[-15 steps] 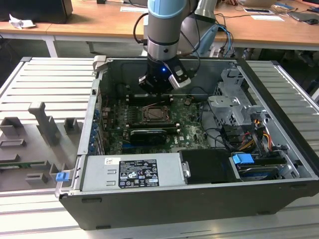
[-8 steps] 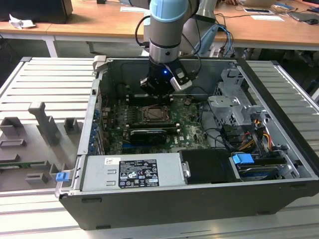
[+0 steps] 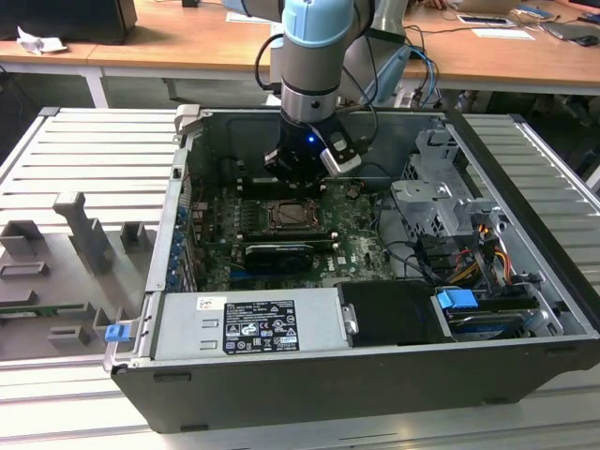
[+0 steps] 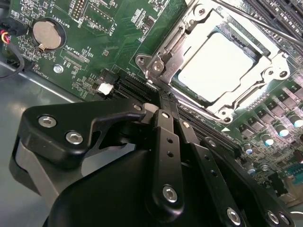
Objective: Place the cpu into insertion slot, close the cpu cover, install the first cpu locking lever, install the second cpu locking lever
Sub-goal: 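Install the first cpu locking lever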
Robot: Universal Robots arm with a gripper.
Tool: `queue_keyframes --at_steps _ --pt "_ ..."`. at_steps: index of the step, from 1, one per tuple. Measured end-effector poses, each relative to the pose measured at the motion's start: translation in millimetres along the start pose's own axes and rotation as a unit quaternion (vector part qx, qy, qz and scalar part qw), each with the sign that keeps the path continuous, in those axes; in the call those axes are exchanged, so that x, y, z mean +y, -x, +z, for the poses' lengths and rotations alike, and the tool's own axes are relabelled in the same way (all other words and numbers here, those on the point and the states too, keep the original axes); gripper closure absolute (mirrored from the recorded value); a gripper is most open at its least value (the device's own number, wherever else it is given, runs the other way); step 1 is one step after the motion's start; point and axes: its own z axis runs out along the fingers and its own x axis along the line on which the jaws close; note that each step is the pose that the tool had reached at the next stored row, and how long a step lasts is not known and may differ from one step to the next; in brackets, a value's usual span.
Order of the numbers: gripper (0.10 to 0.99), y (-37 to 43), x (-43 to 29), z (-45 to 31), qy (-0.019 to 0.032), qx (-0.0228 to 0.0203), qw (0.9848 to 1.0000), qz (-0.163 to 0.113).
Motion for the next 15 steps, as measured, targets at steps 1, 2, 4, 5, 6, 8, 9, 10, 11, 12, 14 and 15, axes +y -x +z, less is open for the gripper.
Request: queue_keyframes --at_steps 1,2,4,5,6,8,9,10,11,12,14,15 --pt "0.98 0.0 -0.1 0.3 -0.0014 0.0001 1.0 0.0" --pt "0.98 0.0 -0.1 0.6 -0.0028 0.0002 1.0 0.0" --pt "0.98 0.1 0.1 1.7 -0.0043 0.0 1.0 0.0" --pt "0.98 0.1 0.0 1.9 -0.0051 0.0001 1.0 0.0" --pt "0.98 0.0 -0.1 2.0 -0.0057 0.0003 1.0 0.0" --pt "0.98 0.0 -0.2 2.2 -0.0059 0.0004 1.0 0.0" --pt "0.98 0.0 -0.2 2.2 -0.0059 0.0004 1.0 0.0" --pt "0.98 0.1 -0.1 2.0 -0.0059 0.0004 1.0 0.0" --pt "0.98 0.2 0.0 1.0 -0.0058 0.0002 1.0 0.0" --pt "0.98 0.3 0.4 -2.7 -0.0057 0.0003 1.0 0.0" --pt "0.98 0.4 0.8 -7.2 -0.0058 0.0003 1.0 0.0" --pt "0.98 0.4 0.9 -7.9 -0.0058 0.0003 1.0 0.0"
